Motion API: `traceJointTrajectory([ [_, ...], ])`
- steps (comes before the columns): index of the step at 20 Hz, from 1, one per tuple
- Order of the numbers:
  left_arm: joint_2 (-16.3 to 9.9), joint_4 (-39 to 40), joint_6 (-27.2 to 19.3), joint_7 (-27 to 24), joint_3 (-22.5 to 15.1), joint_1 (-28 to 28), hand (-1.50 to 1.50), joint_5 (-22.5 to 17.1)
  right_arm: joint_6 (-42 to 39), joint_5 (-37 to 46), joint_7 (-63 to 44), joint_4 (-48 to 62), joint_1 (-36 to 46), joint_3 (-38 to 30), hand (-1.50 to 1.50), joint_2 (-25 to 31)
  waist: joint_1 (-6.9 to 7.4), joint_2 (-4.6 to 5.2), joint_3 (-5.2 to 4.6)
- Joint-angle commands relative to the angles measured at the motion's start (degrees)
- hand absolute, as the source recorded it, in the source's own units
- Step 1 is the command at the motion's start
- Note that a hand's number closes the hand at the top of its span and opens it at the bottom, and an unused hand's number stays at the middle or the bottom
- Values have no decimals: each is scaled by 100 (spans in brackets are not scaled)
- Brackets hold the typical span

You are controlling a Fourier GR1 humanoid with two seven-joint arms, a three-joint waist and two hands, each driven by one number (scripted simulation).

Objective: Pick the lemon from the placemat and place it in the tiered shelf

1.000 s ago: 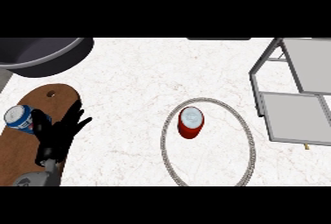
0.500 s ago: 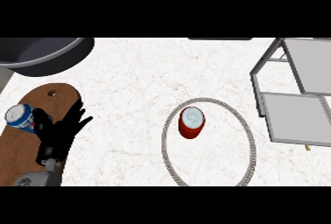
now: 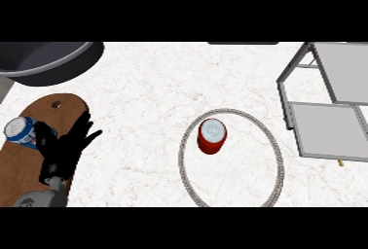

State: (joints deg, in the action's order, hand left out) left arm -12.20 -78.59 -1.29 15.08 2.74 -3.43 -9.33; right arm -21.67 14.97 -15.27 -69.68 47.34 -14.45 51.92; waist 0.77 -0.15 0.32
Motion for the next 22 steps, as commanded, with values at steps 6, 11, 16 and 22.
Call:
traceJointTrajectory([
  [6, 278, 231, -51, -45, -219, 156, 0, 262, -109, 150, 245, 578, 587, 53, 150, -47, 0, 28, -35],
  [11, -9, -164, 176, 247, 59, 298, 0, -30, 3, 85, 404, 773, 315, -288, 150, -34, -18, 12, -32],
  [16, 61, -59, 84, 240, 45, 187, 0, 47, 462, -272, -229, 995, 700, -746, -150, -371, -29, 12, -33],
  [22, -36, 116, 177, 206, 153, 129, 0, 47, 410, -1023, -576, 1159, 1039, -1289, -150, -495, -46, 7, -35],
])
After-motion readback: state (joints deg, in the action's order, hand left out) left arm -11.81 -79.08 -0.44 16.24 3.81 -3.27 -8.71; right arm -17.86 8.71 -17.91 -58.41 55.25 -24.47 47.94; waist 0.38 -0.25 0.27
